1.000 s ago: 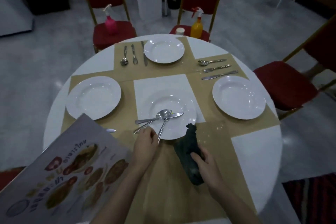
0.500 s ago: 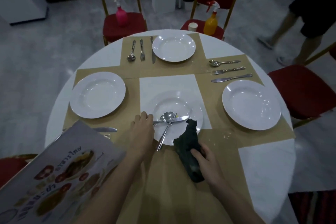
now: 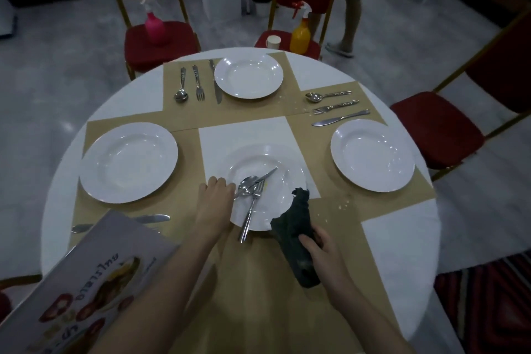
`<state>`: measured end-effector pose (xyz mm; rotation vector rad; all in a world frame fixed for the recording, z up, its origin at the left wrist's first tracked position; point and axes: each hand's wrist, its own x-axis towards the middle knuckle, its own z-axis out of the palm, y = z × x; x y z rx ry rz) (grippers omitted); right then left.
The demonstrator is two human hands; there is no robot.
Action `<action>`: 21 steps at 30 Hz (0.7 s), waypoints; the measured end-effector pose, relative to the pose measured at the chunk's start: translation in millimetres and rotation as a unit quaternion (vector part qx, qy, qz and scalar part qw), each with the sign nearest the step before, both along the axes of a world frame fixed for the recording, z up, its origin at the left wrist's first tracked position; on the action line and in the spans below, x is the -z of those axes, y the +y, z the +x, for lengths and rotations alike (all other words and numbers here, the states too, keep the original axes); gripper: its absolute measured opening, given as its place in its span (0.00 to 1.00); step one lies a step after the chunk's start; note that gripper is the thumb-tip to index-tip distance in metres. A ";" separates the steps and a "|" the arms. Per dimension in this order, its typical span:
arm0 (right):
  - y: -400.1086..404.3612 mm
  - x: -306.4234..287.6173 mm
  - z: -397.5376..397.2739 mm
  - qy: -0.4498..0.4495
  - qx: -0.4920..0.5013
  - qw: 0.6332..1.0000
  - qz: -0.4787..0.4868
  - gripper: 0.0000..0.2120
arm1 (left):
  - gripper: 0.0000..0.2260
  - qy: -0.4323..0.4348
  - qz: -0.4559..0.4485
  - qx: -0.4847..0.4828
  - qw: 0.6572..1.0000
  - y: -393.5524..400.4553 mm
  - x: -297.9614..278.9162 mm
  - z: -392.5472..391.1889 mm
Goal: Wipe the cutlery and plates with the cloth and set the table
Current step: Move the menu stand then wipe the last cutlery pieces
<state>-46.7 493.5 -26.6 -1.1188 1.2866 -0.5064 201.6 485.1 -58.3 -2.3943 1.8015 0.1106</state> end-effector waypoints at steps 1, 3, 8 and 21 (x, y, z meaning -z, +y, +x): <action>1.3 -0.5 0.0 -0.001 0.008 1.000 0.002 0.12 | 0.09 0.006 -0.003 -0.005 1.000 1.0 1.0 0.1; 5.1 -1.9 -0.2 -0.005 0.026 1.000 0.007 0.13 | 0.09 0.014 -0.009 -0.020 1.000 4.6 2.1 -2.4; 12.5 -3.9 3.0 -0.025 0.078 0.996 0.030 0.11 | 0.06 0.104 -0.050 -0.092 0.989 14.5 -12.9 -18.3; 27.1 -12.7 13.4 -0.141 0.090 0.974 0.150 0.14 | 0.11 0.597 -0.119 -0.207 0.766 107.9 -48.5 -148.6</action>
